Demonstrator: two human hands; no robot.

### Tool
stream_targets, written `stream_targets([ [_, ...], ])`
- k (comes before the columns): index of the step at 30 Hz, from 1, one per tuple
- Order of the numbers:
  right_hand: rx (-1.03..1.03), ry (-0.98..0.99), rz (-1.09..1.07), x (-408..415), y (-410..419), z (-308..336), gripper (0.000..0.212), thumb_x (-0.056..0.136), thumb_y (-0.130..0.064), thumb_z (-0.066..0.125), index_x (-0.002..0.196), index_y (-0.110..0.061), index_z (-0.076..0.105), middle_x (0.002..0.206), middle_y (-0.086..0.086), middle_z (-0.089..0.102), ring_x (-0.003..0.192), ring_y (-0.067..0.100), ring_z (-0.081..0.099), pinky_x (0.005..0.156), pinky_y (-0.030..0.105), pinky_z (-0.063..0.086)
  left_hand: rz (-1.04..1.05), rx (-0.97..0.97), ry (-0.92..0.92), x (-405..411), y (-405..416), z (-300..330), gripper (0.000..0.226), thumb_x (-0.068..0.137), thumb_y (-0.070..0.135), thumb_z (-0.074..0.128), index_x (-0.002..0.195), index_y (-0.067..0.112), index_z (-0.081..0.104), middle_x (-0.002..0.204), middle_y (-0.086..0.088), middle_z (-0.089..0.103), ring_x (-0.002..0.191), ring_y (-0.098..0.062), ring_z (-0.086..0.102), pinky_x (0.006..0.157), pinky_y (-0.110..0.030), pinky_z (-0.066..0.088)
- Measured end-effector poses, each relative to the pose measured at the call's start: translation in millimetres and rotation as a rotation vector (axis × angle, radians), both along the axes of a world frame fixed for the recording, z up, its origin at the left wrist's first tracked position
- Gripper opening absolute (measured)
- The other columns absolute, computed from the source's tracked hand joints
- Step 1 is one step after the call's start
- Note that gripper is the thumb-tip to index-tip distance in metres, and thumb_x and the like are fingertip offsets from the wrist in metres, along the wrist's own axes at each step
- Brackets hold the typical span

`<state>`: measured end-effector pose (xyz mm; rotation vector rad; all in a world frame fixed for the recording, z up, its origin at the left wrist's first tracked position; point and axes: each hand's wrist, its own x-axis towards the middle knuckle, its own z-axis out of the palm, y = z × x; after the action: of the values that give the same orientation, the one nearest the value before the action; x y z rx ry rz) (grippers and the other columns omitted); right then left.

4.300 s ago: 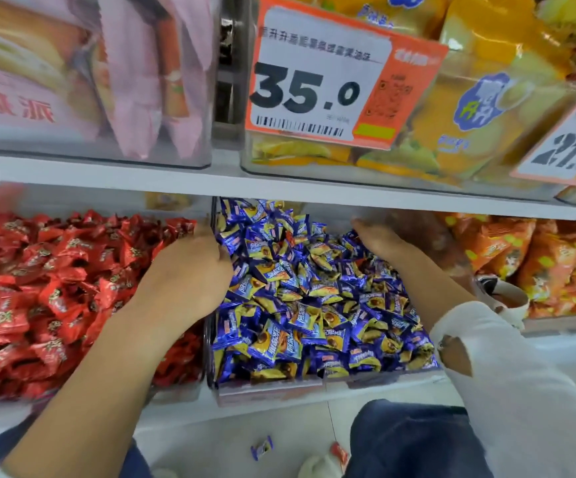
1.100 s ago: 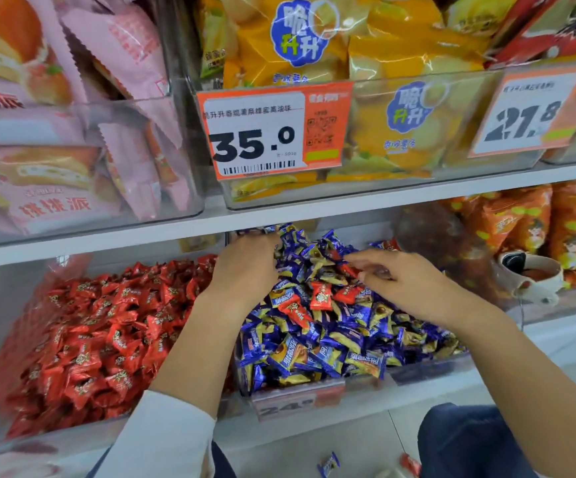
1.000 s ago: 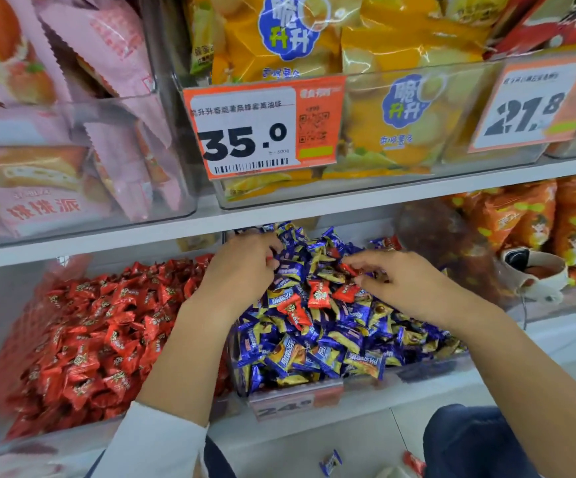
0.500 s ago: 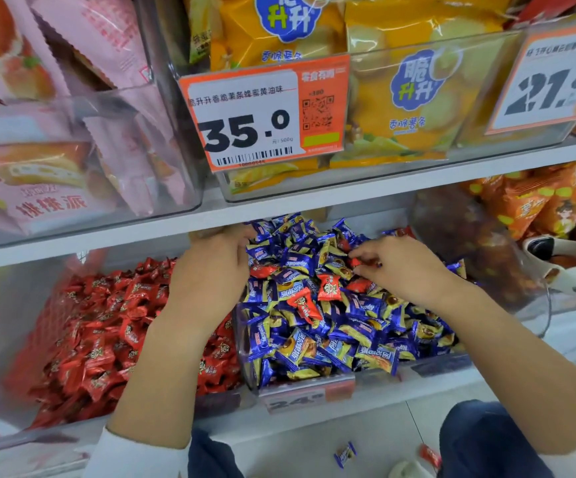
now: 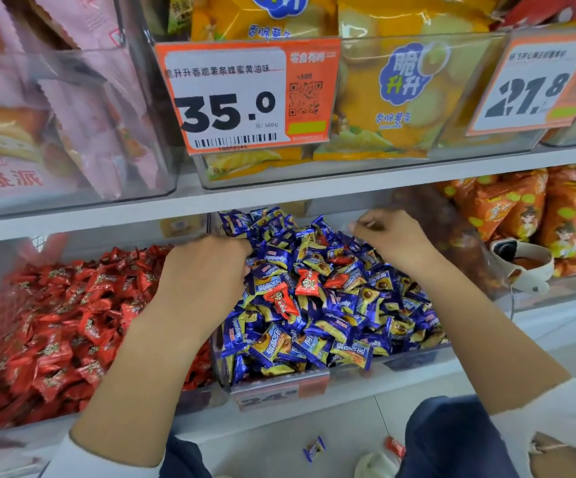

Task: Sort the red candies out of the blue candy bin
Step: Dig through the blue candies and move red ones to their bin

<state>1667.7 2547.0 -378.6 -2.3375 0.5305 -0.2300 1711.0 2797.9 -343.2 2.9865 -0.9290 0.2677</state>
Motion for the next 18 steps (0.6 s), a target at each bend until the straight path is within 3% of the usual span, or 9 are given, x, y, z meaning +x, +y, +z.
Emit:
stream_targets([
  [3,-0.052,0.188,0.173,5.3,7.3,-5.8,0.033,0.087,-0.046,0.061,0.105,-0.02,0.071,0.099,-0.002,0.067,0.095,0.014,0.06,0.082,0.027,0.043,-0.051,-0.168,0.017,-1.1,1.2,1.7,0.025,0.098,0.03,0.045,0.118,0.031,0.06,0.114,0.007,0.061,0.104,-0.019,0.058,0.068,-0.03,0.045],
  [6,-0.15,0.291,0.221,9.0,14.5,-16.0,0.032,0.085,-0.044,0.063,0.111,-0.024,0.067,0.096,-0.004,0.065,0.092,0.016,0.062,0.07,0.026,0.045,-0.13,-0.324,0.062,-5.2,-0.7,2.0,0.028,0.099,0.026,0.04,0.123,0.027,0.054,0.111,0.003,0.06,0.096,-0.02,0.056,0.065,-0.031,0.042],
  [9,-0.17,0.248,0.157,9.6,18.6,-16.2,0.033,0.085,-0.035,0.066,0.117,-0.025,0.062,0.103,0.003,0.068,0.091,0.02,0.064,0.073,0.028,0.048,-0.184,-0.322,0.118,-14.3,-4.7,2.0,0.028,0.101,0.029,0.03,0.125,0.026,0.043,0.087,0.01,0.056,0.067,-0.011,0.043,0.059,-0.029,0.031],
  [11,-0.269,0.233,0.166,7.4,18.9,-12.4,0.035,0.09,-0.031,0.059,0.124,-0.023,0.058,0.112,0.008,0.065,0.098,0.024,0.062,0.079,0.03,0.047,-0.205,-0.287,0.135,-17.9,-4.6,3.2,0.027,0.099,0.039,0.022,0.112,0.029,0.044,0.071,0.01,0.046,0.059,-0.008,0.04,0.056,-0.03,0.03],
  [14,-0.429,0.146,0.158,0.6,17.5,-2.5,0.031,0.099,-0.024,0.042,0.124,-0.02,0.058,0.115,0.014,0.06,0.1,0.032,0.059,0.084,0.035,0.047,-0.22,-0.2,0.185,-19.5,-3.8,3.7,0.043,0.087,0.064,0.021,0.097,0.034,0.051,0.084,0.01,0.053,0.078,-0.01,0.053,0.06,-0.028,0.035],
  [16,-0.43,0.075,0.152,-5.7,18.4,6.0,0.031,0.099,-0.02,0.036,0.115,-0.016,0.063,0.105,0.013,0.063,0.089,0.031,0.06,0.078,0.036,0.047,-0.211,-0.096,0.24,-20.7,-3.6,2.3,0.048,0.079,0.074,0.035,0.108,0.04,0.055,0.099,0.014,0.053,0.089,-0.008,0.053,0.064,-0.026,0.035],
  [18,-0.397,0.027,0.148,-14.4,21.6,14.6,0.028,0.099,-0.028,0.038,0.105,-0.017,0.063,0.084,0.005,0.063,0.073,0.025,0.058,0.067,0.035,0.044,-0.206,0.025,0.261,-22.1,-5.1,-1.3,0.055,0.076,0.074,0.047,0.119,0.041,0.052,0.108,0.015,0.05,0.099,-0.008,0.053,0.066,-0.025,0.036],
])
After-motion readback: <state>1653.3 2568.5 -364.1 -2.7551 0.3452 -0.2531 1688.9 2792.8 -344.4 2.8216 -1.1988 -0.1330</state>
